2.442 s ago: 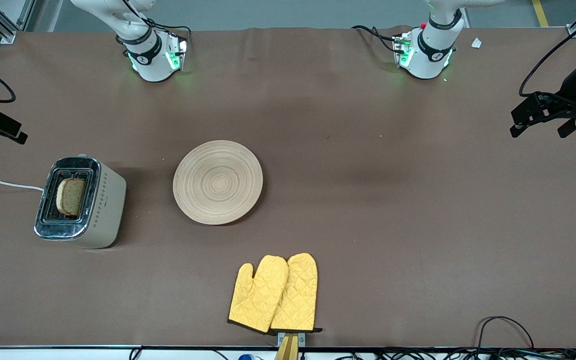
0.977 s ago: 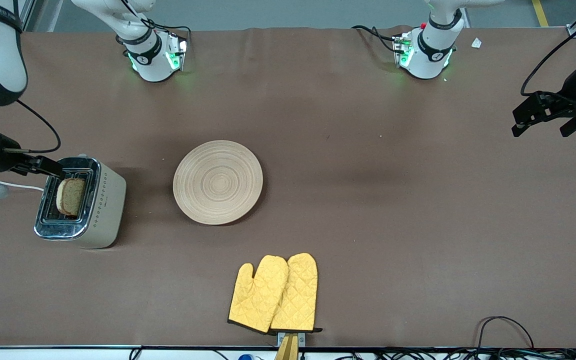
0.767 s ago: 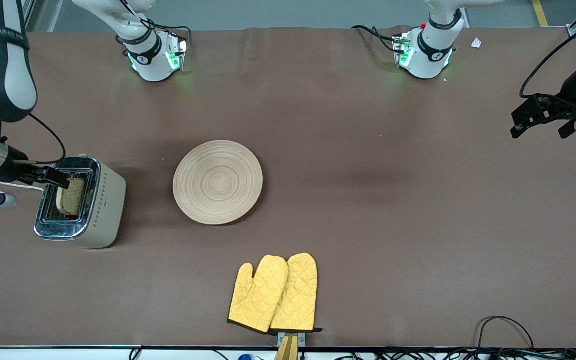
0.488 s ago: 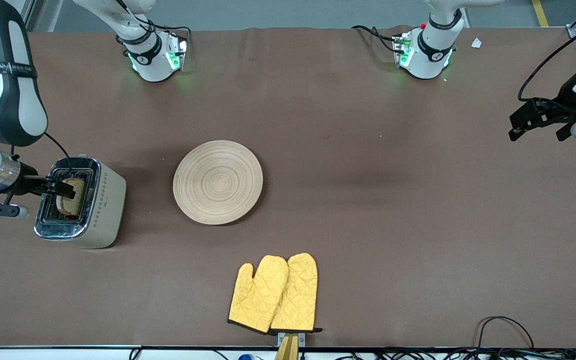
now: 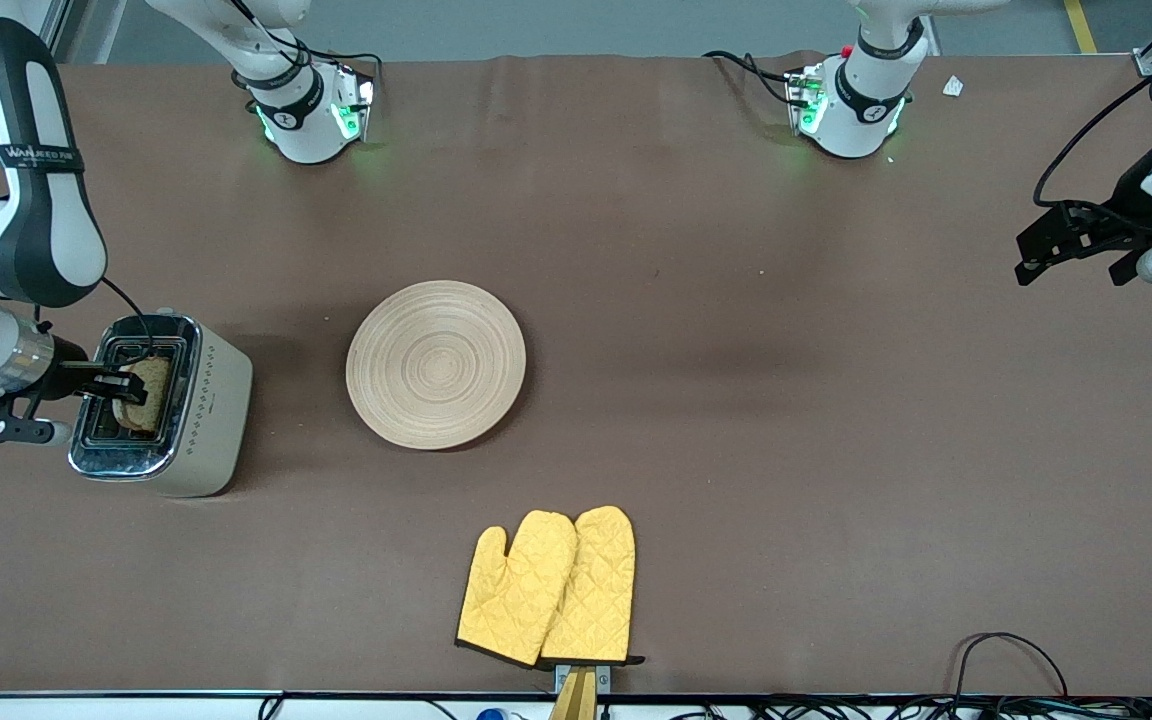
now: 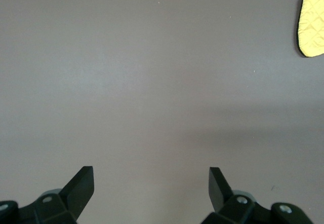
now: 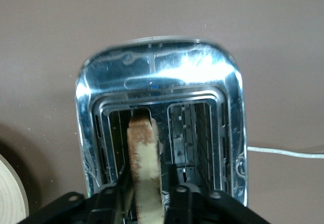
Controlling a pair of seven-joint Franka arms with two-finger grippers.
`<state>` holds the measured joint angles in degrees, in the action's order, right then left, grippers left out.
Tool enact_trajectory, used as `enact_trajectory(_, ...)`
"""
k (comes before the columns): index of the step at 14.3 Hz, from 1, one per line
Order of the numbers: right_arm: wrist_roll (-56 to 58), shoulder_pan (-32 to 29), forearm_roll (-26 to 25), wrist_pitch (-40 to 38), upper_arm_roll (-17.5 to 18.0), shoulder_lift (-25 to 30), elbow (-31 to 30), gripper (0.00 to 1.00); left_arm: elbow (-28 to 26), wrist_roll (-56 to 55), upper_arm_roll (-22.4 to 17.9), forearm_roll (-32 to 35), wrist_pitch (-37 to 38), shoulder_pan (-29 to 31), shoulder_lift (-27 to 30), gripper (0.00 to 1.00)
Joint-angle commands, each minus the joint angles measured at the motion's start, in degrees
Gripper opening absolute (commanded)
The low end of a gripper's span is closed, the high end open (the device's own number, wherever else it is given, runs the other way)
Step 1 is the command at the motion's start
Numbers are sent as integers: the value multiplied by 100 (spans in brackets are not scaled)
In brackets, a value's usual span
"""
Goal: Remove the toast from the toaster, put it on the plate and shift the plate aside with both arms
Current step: 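Lift the toast out with the right gripper and lower it onto the plate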
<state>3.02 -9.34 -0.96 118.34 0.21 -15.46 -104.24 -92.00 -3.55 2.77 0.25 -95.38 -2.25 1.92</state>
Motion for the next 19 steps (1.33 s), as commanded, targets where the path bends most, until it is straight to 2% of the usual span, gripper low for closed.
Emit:
enact_trajectory(1, -21, 124, 17, -1315, 84, 43, 1154, 0, 112, 38, -13, 10, 72, 6, -34, 100)
enact_trajectory(3, -126, 344, 26, -2337, 84, 52, 1957, 0, 112, 38, -13, 19, 72, -3, -34, 100)
enact_trajectory(4, -405, 502, 44, -2681, 102, 95, 2152, 0, 112, 30, -13, 19, 72, -3, -34, 100)
enact_trajectory(6, -1029, 888, 340, -2903, 102, 305, 2206, 0, 121, 3, -4, 19, 72, -12, -34, 100)
enact_trajectory(7, -1380, 1160, 604, -2860, 84, 385, 2093, 0, 121, -32, -4, 19, 72, -29, -34, 100)
enact_trajectory(8, -1392, 1337, 650, -2729, 93, 368, 1962, 0, 121, -41, -4, 19, 72, -38, -43, 100)
enact_trajectory(10, -1418, 1758, 676, -1863, 93, 394, 1209, 0, 112, 3, -4, 19, 72, -12, -34, 100)
enact_trajectory(13, -1462, 2425, 1027, -307, 110, 692, -250, 1, 112, 29, -4, 19, 72, -3, -43, 100)
enact_trajectory(15, -1663, 2848, 1116, 511, 119, 772, -955, 1, 112, 38, -4, 19, 81, -12, -104, 100)
enact_trajectory(19, -2630, 3841, 1186, 1488, 102, 737, -1484, 1, 112, 38, -4, 19, 89, -3, -113, 100)
